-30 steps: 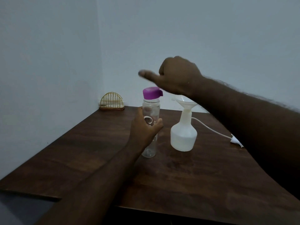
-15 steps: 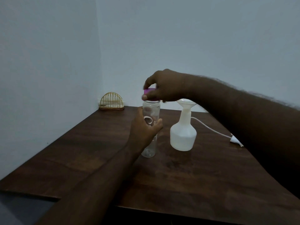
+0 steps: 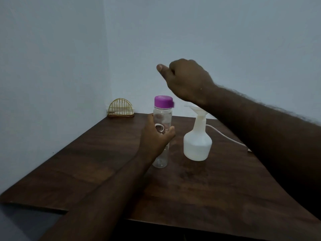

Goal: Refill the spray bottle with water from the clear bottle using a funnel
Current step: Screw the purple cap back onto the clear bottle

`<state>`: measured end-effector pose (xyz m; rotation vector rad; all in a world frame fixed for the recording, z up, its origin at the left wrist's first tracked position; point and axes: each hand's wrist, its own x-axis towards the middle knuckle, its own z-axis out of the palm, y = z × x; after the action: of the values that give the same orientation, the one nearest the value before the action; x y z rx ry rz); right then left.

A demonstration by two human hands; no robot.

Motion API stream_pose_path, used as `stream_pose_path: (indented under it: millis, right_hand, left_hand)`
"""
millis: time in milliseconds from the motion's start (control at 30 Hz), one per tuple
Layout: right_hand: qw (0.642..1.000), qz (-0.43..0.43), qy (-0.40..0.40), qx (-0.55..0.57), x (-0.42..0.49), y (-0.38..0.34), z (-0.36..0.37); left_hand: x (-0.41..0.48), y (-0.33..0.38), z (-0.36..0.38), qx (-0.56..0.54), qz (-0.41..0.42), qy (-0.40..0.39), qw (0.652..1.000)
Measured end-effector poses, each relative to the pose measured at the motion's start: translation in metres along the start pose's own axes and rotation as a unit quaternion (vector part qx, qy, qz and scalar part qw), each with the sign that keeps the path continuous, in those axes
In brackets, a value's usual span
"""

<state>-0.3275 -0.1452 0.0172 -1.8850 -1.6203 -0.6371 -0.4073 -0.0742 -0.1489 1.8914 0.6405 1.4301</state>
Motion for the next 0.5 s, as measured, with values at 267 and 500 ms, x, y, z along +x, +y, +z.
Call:
stream_pose_path:
  millis: [267, 500]
  right_hand:
    - [0.98, 0.008, -0.136, 0.148, -0.014, -0.002, 0.011]
    - [0.997, 0.005, -0.025, 0.069, -0.011, 0.013, 0.016]
  left_hand:
    - [-0.001, -0.002, 0.0, -0.007, 0.001, 0.001, 1.0]
    - [0.0, -0.002, 0.0, 0.0, 0.006, 0.004, 1.0]
